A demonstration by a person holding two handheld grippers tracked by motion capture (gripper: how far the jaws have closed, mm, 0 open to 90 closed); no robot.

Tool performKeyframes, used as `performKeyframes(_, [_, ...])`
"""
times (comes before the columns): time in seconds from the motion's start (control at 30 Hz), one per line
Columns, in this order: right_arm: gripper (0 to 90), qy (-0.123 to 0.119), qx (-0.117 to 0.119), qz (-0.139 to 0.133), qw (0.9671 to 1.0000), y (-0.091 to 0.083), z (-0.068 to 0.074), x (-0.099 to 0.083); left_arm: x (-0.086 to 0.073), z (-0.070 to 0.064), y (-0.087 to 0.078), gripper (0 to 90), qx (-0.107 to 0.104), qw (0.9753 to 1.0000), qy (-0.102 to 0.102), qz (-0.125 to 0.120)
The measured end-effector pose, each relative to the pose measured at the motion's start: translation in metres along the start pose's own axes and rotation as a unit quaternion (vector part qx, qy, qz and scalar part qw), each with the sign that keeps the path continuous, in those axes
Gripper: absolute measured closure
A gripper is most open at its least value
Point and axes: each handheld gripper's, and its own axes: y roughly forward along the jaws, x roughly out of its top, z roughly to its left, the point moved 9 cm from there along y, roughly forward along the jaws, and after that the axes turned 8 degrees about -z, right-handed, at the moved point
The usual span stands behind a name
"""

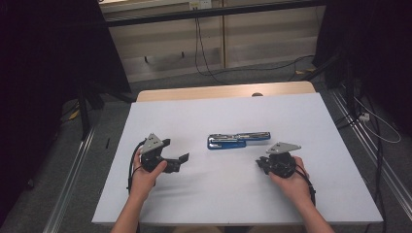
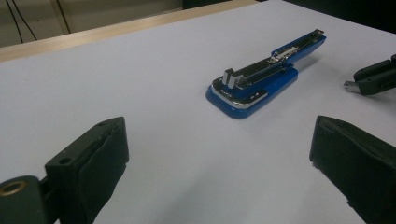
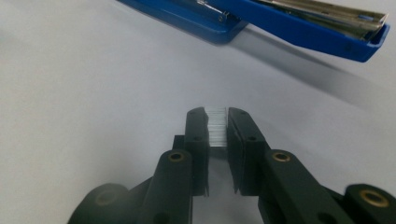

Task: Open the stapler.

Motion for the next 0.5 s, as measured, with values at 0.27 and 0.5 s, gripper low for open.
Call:
performKeyframes(0.27, [79.7,0.003,0.024,0.002,0.9997,0.000,-0.001,0.004,0.000,0.002,-0.003,4.8,0.002,1.0000,-0.003,-0.002])
performKeyframes(0.5, [79.7,-0.019,0.030,0.005,0.9994,-0.002,-0.004,0.011,0.000,0.003,-0.003,4.8,0.004,1.0000,-0.002,0.000])
